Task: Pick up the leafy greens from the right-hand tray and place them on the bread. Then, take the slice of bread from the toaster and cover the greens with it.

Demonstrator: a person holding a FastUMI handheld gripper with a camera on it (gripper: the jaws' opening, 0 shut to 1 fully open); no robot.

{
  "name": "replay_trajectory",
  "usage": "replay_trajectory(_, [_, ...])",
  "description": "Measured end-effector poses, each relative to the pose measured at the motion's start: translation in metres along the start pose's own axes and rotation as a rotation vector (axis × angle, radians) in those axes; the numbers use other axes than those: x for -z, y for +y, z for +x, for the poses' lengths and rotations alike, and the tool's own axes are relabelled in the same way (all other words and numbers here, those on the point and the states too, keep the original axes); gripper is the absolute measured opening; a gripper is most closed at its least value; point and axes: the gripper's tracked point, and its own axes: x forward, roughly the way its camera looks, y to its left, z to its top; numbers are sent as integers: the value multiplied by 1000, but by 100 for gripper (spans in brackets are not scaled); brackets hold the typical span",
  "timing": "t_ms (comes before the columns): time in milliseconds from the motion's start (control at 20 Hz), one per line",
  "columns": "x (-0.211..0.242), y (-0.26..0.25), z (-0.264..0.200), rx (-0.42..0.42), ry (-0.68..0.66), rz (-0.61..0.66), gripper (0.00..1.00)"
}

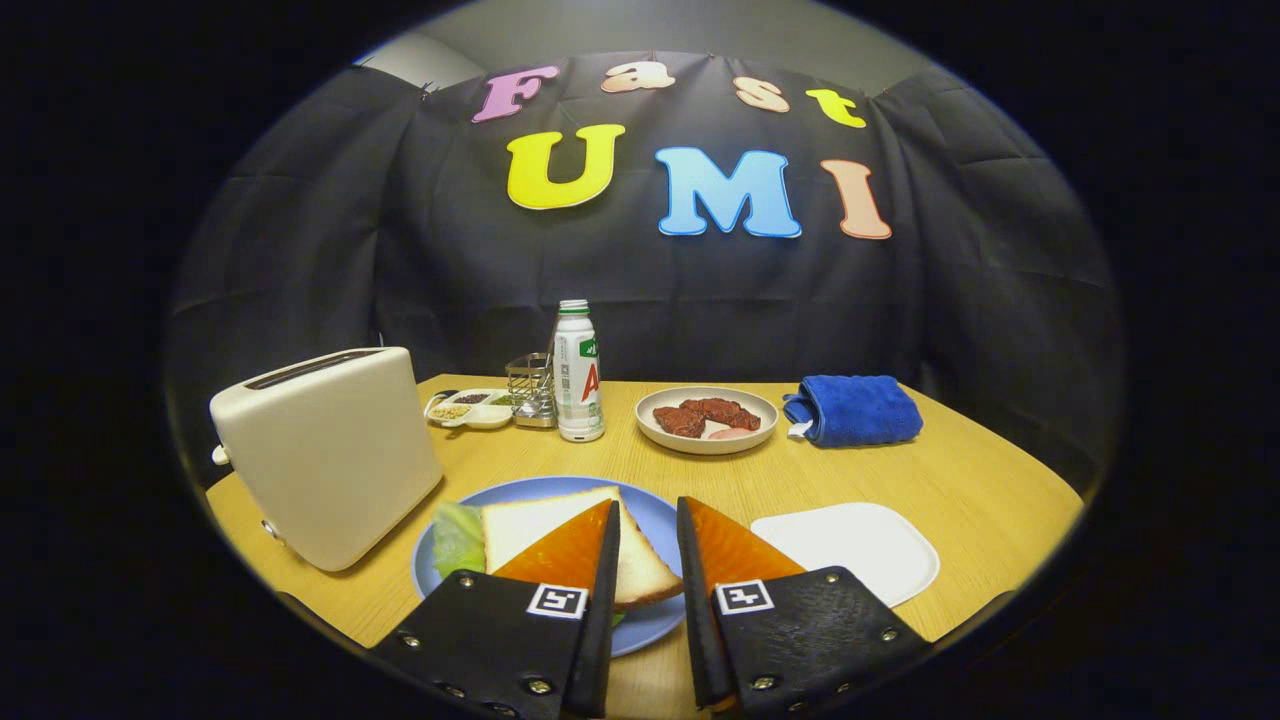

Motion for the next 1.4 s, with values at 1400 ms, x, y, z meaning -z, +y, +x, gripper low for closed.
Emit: replay_trajectory(1400, [-59, -270, -16, 111, -190, -53, 32])
